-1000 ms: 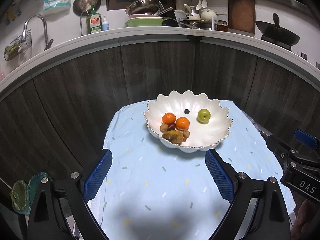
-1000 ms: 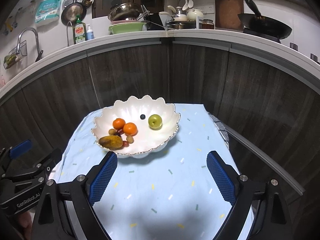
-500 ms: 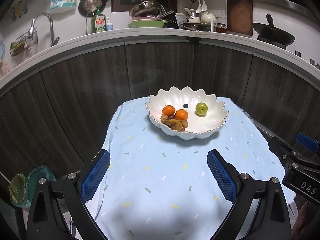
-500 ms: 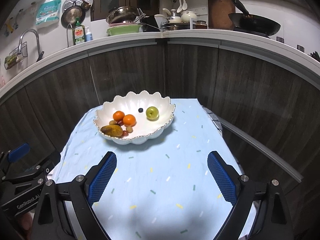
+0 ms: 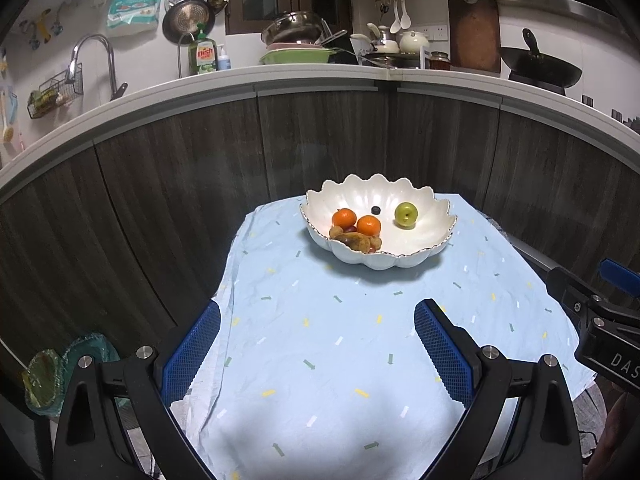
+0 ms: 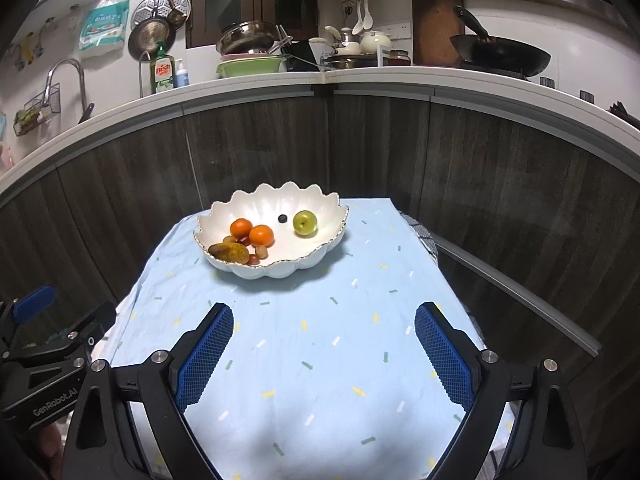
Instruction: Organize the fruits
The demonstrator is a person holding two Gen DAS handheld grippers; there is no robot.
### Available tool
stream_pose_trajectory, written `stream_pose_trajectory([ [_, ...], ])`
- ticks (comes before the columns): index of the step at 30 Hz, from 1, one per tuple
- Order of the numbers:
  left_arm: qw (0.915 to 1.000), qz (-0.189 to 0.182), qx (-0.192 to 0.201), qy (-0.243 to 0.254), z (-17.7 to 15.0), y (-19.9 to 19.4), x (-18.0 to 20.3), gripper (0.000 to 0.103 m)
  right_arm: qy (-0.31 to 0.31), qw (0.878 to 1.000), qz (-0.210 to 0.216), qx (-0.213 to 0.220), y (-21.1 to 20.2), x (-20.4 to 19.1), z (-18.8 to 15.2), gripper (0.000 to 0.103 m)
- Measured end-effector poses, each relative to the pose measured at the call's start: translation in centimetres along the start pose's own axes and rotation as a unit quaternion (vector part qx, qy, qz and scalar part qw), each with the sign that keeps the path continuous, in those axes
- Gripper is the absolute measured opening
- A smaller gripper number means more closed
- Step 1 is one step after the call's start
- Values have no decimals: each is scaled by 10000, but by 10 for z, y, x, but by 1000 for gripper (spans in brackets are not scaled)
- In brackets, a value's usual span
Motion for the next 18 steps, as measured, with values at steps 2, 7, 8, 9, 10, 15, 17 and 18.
stream_pose_trajectory([
  [2,10000,-7,38,24,1,-2,2,99,29,10000,8,13,-1,2,0,93],
  [7,10000,-14,77,62,1,-5,4,99,97,9999,-20,78,-5,6,2,93],
  [8,9999,-12,86,62,1,-5,4,99,101,9999,-22,80,-5,6,2,93],
  [9,9999,-15,90,63,1,-5,4,99,105,9999,-22,74,-4,6,2,93],
  [10,9999,-19,87,65,2,-5,4,99,108,9999,-15,63,-4,6,1,93],
  [15,10000,-5,68,62,1,-6,5,99,114,9999,-1,48,-3,6,1,93],
  [17,10000,-6,72,68,1,-6,5,99,115,9999,-4,56,-3,6,1,93],
  [18,9999,-9,75,70,1,-6,5,99,115,9999,-1,54,-3,6,1,93],
])
Point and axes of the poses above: each gripper's, at about its wrist camera, not at the fingertips, and y roughly the way its jaws point, x to its right, z to its top, the point moved 9 cm from there along y, roughly the way its jaws point, and after that the axes turned 13 degrees about -x, right-handed, at the moved point
